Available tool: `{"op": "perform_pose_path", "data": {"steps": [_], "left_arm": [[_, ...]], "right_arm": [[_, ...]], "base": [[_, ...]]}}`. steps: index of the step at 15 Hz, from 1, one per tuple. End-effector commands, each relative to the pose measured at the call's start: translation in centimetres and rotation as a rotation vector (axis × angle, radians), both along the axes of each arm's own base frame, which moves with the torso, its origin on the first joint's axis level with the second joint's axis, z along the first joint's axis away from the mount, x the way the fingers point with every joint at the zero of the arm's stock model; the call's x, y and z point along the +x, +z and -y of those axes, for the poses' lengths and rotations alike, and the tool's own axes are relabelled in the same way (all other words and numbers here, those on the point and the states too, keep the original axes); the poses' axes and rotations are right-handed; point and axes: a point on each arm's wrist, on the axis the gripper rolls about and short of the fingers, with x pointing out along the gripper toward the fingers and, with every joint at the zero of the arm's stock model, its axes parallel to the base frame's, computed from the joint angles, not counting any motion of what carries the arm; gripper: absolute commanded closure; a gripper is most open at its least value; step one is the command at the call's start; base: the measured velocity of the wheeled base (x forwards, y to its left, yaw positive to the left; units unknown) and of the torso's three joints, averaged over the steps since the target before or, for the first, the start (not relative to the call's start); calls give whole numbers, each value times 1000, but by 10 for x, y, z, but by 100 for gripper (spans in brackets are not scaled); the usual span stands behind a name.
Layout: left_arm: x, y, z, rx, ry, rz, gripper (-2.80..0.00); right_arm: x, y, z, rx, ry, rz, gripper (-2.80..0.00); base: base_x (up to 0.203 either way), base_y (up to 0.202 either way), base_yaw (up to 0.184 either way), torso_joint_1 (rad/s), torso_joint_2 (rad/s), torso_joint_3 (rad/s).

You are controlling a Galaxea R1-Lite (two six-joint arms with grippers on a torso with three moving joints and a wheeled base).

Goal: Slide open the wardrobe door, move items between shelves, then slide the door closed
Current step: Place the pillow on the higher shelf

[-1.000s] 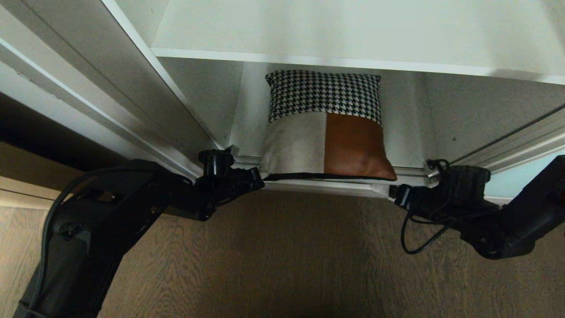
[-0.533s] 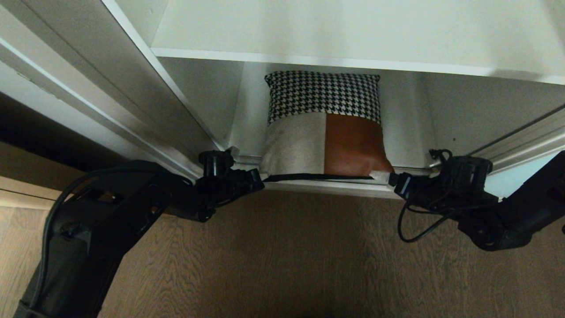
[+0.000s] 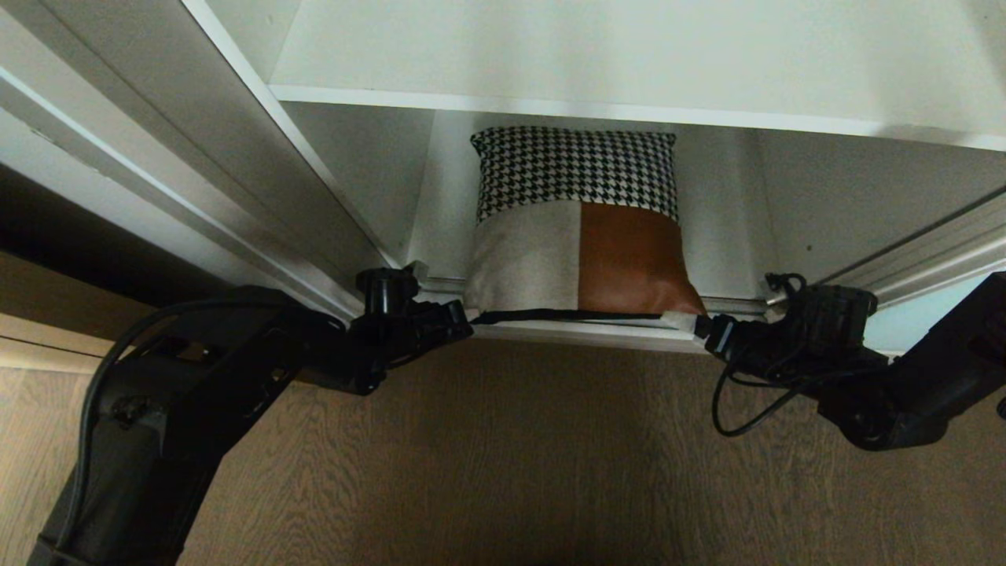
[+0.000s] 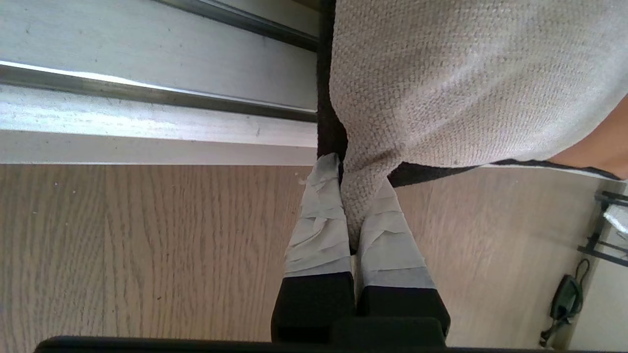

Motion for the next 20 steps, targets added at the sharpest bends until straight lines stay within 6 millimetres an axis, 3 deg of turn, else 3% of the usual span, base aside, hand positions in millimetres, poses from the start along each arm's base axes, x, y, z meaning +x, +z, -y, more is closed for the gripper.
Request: {"op": "perform_pose_path", "data": {"steps": [1,10,20], "left_arm": [[0,2,0,-6,-2,6,0],[-3,-3,0,0,-10,-12,0],[-3,-4,0,1,-10,-16,0]], "right_arm": [[-1,-2,0,3,2,-7,-280],[47,-9,2,8,-13,81,-280],[52,-13,27,2,-66,85,-280]], "base": [[0,0,0,0,0,0],[0,0,0,0,0,0],[0,0,0,0,0,0]]}}
